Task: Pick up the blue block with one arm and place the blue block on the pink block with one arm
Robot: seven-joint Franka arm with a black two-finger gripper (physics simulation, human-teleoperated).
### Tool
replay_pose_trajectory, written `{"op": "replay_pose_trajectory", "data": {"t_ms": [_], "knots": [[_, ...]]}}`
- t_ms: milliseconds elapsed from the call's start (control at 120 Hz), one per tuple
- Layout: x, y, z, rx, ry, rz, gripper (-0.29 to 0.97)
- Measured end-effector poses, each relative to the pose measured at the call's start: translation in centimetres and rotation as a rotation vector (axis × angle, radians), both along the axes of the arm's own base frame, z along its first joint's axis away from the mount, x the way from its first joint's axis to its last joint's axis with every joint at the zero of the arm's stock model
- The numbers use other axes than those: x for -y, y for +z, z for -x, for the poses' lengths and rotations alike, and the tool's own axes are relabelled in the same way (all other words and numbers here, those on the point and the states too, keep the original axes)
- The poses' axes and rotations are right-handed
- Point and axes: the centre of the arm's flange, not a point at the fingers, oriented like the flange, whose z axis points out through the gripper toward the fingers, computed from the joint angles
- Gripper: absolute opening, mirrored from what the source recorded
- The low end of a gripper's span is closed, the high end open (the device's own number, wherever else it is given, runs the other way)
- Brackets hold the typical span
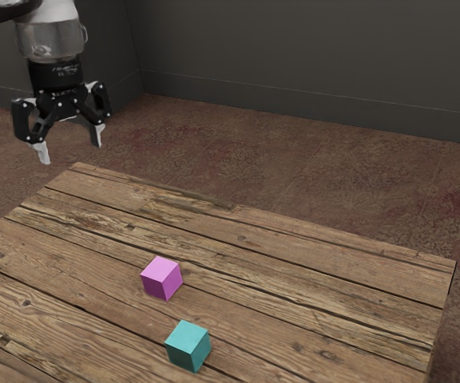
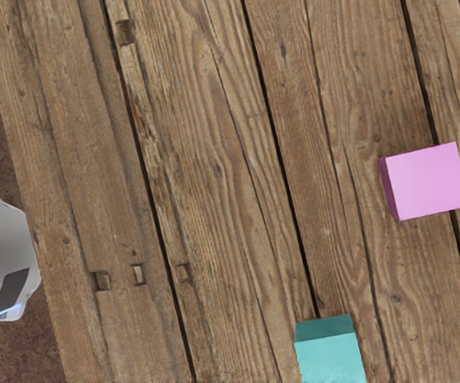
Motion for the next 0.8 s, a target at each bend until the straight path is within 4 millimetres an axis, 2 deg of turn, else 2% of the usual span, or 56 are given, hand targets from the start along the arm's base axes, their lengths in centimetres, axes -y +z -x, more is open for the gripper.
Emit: {"op": "replay_pose_trajectory", "data": {"t_ms": [100, 158, 208, 275, 325, 367, 492, 633, 800], "knots": [[-0.3, -1.8, -0.6, 0.023, 0.011, 0.017, 0.68], [0.1, -4.1, -1.1, 0.002, 0.007, 0.019, 0.68], [0.7, -5.3, -1.3, -0.004, -0.004, 0.022, 0.68], [1.3, -6.5, 1.1, -0.010, -0.033, 0.042, 0.68], [1.1, -8.3, 3.6, -0.028, -0.047, 0.060, 0.68], [0.9, -9.7, 4.6, -0.030, -0.058, 0.070, 0.68], [2.8, -14.1, 2.9, -0.032, -0.121, 0.082, 0.68], [4.8, -16.6, 2.5, -0.008, -0.289, 0.102, 0.68], [7.5, -20.0, 0.9, 0.022, -0.499, 0.107, 0.68]]}}
